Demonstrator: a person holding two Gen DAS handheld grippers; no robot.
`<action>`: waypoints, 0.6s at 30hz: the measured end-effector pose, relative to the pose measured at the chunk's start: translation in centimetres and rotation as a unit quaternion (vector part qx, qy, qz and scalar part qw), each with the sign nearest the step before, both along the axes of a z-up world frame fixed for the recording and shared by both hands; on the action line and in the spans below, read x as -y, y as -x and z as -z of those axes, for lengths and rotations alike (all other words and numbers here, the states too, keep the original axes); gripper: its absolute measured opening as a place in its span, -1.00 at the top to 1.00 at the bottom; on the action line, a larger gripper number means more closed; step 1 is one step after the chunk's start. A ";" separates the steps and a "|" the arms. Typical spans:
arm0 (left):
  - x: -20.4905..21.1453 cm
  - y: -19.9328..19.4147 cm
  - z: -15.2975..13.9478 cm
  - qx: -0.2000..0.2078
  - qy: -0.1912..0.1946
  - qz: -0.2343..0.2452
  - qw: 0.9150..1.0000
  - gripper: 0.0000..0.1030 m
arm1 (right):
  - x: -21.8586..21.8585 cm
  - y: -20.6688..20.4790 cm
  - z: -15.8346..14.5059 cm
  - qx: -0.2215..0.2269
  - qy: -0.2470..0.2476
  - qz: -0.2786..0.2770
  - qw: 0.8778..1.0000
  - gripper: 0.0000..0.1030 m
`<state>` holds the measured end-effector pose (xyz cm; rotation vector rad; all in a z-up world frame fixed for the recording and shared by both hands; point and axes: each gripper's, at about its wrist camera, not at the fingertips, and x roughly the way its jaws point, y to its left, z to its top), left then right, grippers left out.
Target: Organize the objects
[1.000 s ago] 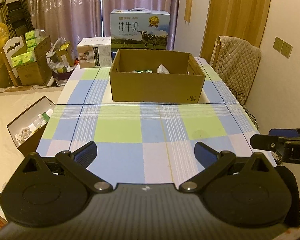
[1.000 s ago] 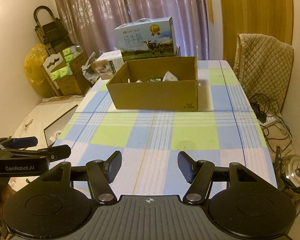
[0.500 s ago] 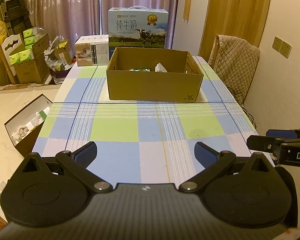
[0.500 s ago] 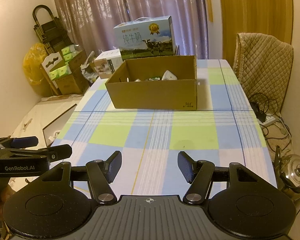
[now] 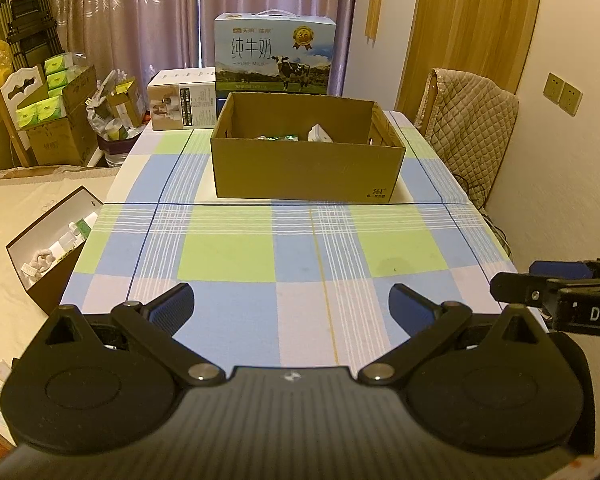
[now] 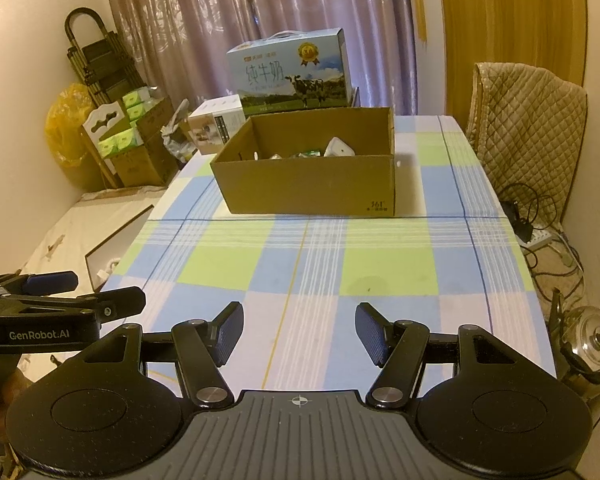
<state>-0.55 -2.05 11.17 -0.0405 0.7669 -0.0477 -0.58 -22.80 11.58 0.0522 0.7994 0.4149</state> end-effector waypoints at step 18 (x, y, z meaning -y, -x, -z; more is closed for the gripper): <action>0.4 0.3 0.1 0.010 0.005 0.016 1.000 -0.98 | 0.1 0.2 0.2 -0.003 -0.004 0.002 1.000 -0.15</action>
